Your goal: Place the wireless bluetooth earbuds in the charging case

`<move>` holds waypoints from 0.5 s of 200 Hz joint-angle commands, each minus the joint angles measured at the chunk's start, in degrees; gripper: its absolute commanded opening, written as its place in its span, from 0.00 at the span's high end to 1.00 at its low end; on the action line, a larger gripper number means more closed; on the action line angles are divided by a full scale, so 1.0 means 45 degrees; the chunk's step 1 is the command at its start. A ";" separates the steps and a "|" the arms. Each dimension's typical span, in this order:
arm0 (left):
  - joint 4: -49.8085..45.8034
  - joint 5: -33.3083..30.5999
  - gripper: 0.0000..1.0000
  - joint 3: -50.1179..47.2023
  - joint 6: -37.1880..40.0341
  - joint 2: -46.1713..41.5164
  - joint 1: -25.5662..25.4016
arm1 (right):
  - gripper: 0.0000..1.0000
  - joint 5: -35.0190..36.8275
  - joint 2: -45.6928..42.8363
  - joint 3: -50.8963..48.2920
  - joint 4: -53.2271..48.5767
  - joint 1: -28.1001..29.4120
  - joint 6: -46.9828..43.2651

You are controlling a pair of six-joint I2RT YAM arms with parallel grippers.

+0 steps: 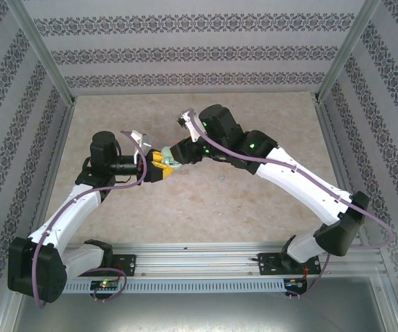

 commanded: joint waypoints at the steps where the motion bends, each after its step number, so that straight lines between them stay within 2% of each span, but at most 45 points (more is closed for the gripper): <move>1: 0.0883 0.0814 0.87 0.0348 -0.0197 -0.0050 -0.0079 | 0.55 -0.1534 0.0303 0.0255 0.0182 -0.0148 -0.0818; 44: 0.0929 0.1059 0.85 0.0456 -0.0320 -0.0084 -0.0084 | 0.74 -0.2922 0.0499 0.0309 0.0263 -0.0355 -0.1342; 64: 0.0880 0.1170 0.84 0.0441 -0.0301 -0.0060 -0.0079 | 0.83 -0.3044 0.0406 0.0241 0.0444 -0.0355 -0.1672; 100: 0.0893 0.1080 0.83 0.0454 -0.0282 -0.0101 -0.0078 | 0.92 -0.2829 0.0241 0.0061 0.0795 -0.0307 -0.2225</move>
